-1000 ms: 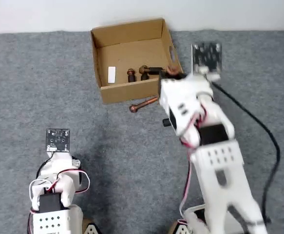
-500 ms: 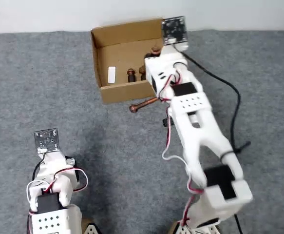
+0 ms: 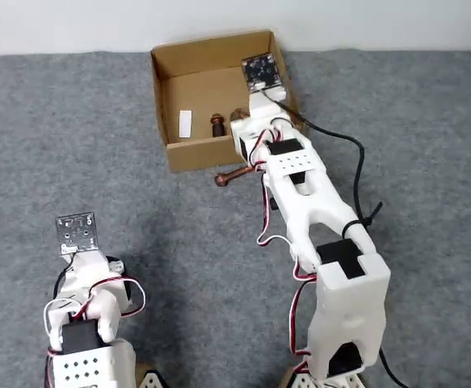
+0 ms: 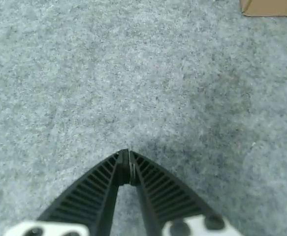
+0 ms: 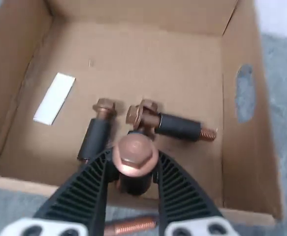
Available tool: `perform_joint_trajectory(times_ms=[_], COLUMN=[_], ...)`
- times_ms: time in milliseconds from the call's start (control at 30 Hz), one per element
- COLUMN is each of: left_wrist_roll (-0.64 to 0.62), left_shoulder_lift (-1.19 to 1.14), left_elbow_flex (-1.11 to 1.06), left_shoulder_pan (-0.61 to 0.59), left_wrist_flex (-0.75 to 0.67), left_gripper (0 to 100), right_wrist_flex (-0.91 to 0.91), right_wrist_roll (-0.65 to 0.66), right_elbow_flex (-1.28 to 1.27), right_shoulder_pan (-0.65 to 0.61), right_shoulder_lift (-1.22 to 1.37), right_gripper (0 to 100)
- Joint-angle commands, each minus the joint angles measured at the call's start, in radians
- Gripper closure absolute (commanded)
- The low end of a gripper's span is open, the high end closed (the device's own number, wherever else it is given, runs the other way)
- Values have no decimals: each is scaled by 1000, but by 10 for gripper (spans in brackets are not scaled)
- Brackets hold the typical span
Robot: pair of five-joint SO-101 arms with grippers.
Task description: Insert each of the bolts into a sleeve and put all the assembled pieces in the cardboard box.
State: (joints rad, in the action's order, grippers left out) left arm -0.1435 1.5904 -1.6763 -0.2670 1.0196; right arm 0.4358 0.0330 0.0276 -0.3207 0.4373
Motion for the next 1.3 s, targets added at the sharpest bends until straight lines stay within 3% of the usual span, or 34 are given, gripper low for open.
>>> perform_joint_trajectory(times_ms=[0, 133, 333, 433, 667, 867, 1100, 1267], left_wrist_roll=[-9, -9, -9, -9, -9, -9, -9, -9], left_shoulder_lift=[5, 5, 5, 5, 5, 5, 5, 5], left_elbow_flex=[7, 7, 7, 5, 5, 5, 5, 5], left_shoulder_pan=[-6, -6, -9, -11, -12, -12, -12, -12], left_wrist_flex=[-26, -26, -26, -26, -26, -26, -26, -26], left_gripper=[994, 994, 994, 994, 994, 994, 994, 994], right_wrist_flex=[97, 147, 223, 326, 633, 932, 966, 966], right_wrist_roll=[14, 14, 12, 12, 31, 310, 560, 690], right_elbow_flex=[63, 64, 63, 60, 58, 57, 58, 63], right_shoulder_pan=[-15, -16, -19, -22, -22, -16, 33, 85], right_shoulder_lift=[-19, -45, -174, -263, -424, -433, -355, -274], right_gripper=[894, 837, 928, 992, 991, 991, 979, 813])
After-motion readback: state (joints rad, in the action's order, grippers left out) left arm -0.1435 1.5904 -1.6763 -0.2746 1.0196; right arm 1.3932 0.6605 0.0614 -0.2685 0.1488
